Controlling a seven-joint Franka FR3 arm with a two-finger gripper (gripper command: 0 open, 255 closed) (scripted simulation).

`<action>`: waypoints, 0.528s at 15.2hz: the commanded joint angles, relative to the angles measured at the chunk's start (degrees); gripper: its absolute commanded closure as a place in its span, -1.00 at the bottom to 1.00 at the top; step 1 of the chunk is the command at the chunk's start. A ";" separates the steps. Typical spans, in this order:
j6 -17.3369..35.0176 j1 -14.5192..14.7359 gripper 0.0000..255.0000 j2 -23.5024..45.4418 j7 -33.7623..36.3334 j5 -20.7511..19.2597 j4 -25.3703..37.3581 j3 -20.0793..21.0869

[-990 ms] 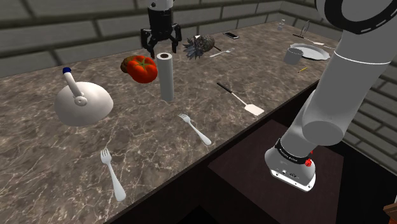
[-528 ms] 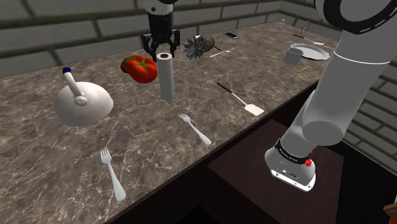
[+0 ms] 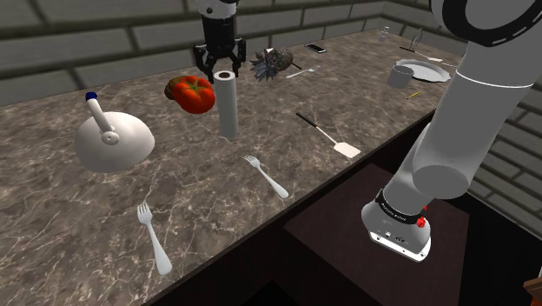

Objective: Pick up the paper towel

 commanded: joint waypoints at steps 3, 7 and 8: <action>-3.09 0.06 1.00 0.20 -0.10 -0.02 3.25 0.03; -6.30 0.17 1.00 0.55 -0.16 -0.07 6.80 0.08; -7.11 0.20 1.00 0.68 -0.18 -0.10 7.74 0.09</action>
